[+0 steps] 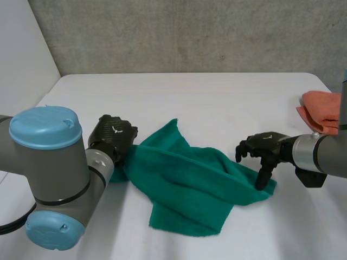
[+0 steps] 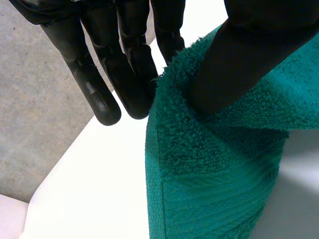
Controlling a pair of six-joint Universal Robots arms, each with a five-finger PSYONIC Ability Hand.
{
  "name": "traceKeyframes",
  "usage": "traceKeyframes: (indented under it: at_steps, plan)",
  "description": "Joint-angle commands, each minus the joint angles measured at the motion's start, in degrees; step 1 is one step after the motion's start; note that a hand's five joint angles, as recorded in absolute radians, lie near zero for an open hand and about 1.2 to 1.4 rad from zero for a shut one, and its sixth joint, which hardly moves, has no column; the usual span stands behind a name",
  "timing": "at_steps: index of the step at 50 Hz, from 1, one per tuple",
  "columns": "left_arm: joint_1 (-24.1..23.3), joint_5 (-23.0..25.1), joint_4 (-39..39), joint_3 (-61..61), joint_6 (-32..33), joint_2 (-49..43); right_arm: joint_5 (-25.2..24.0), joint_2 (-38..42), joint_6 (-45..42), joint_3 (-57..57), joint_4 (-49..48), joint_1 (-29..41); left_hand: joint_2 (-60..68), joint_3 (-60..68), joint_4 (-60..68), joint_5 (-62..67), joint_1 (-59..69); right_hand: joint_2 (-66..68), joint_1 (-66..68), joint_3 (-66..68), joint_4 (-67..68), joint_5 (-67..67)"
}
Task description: Fold the laundry.
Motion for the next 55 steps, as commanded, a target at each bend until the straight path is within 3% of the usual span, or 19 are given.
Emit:
traceKeyframes:
  at_steps: [1,6,13,20,38,42,45,51,55]
  plan:
    - [1.1,0.0,-0.1,-0.3,0.1,0.3,-0.4,-1.1,-0.6,0.4,-0.4,-1.4,11.6,11.9,11.4,14.0,14.6,-7.2,-3.8,-7.0,-7.0,-7.1]
    - [2.8,0.2,-0.1,-0.1,0.2,0.1,-0.6,-3.2,-0.3,1.5,-0.4,-4.8,11.6,11.9,11.4,14.0,14.6,-6.7,-3.3,-6.5,-6.5,-6.6]
    - [3.4,0.3,0.0,0.0,0.1,0.1,-3.3,-9.5,-0.1,13.5,-2.0,-9.4,11.6,11.9,11.4,14.0,14.6,-6.9,-3.4,-6.7,-6.7,-6.8]
    - [3.6,0.3,-0.1,0.1,0.1,0.1,-5.5,-10.4,8.0,25.8,-14.4,-9.6,11.6,11.9,11.4,14.0,14.6,-6.4,-2.9,-6.2,-6.2,-6.3]
    - [3.6,0.3,-0.1,0.0,0.1,0.4,-4.7,-8.7,16.7,31.9,-34.4,-5.0,11.6,11.9,11.4,14.0,14.6,2.4,5.8,2.6,2.6,2.4]
    - [3.5,0.3,-0.1,-0.1,0.0,0.6,-3.9,-6.5,17.1,31.1,-37.3,-3.0,11.6,11.9,11.4,14.0,14.6,12.9,16.4,13.1,13.1,13.0]
    - [3.4,0.3,-0.4,-0.3,-0.1,1.0,-2.7,-6.3,17.1,30.4,-38.2,-1.9,11.6,11.9,11.4,14.0,14.6,50.7,54.2,50.9,50.9,50.8]
    - [3.4,0.0,-0.6,-0.4,-0.1,3.9,-2.3,-7.5,16.0,28.2,-37.9,-2.2,11.6,11.9,11.4,14.0,14.6,52.5,55.9,52.6,52.6,52.5]
    - [3.5,0.0,-1.1,-0.1,0.0,7.9,-1.8,-14.9,13.7,22.9,-33.3,-2.3,11.6,11.9,11.4,14.0,14.6,52.5,55.9,52.6,52.6,52.5]
